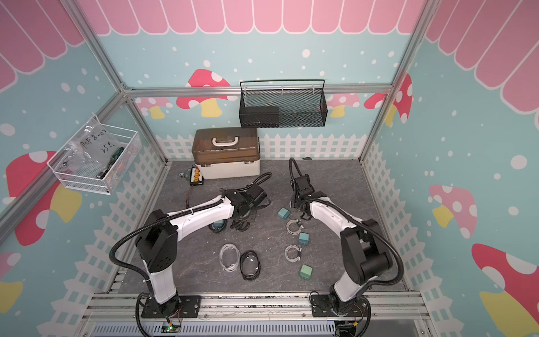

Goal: Pack away charging kits
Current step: Pick up the charging cable from the center of the board, then place the charging cable in the storage bag.

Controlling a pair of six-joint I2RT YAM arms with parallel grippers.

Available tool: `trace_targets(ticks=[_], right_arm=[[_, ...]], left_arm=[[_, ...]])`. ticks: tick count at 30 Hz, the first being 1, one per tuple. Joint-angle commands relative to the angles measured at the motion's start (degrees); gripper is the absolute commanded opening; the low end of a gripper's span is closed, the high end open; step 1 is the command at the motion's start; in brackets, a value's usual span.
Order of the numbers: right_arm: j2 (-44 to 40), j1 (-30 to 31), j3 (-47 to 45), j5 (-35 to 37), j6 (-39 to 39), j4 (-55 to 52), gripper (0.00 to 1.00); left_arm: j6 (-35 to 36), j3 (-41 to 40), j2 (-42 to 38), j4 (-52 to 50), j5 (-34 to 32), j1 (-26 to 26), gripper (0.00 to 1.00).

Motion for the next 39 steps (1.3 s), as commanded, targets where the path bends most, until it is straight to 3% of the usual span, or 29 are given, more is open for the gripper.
trace_targets(ticks=[1,10,18,39], right_arm=[[-2.7,5.0,-1.6,-3.6,2.6,-0.3,0.0],[3.3,15.3,0.4,-9.5,7.6,5.6,0.0],[8.0,16.7,0.8,-13.8,10.3,10.6,0.0],[15.7,17.7,4.9,-10.5,11.9,11.0,0.0]], left_arm=[[-0.6,-1.3,-2.5,3.2,3.6,0.7,0.0],[-0.6,-5.0,-5.3,7.9,7.1,1.6,0.0],[-0.3,-9.2,-9.8,13.2,11.5,2.7,0.0],[-0.2,-17.3,-17.6,25.3,25.1,3.6,0.0]])
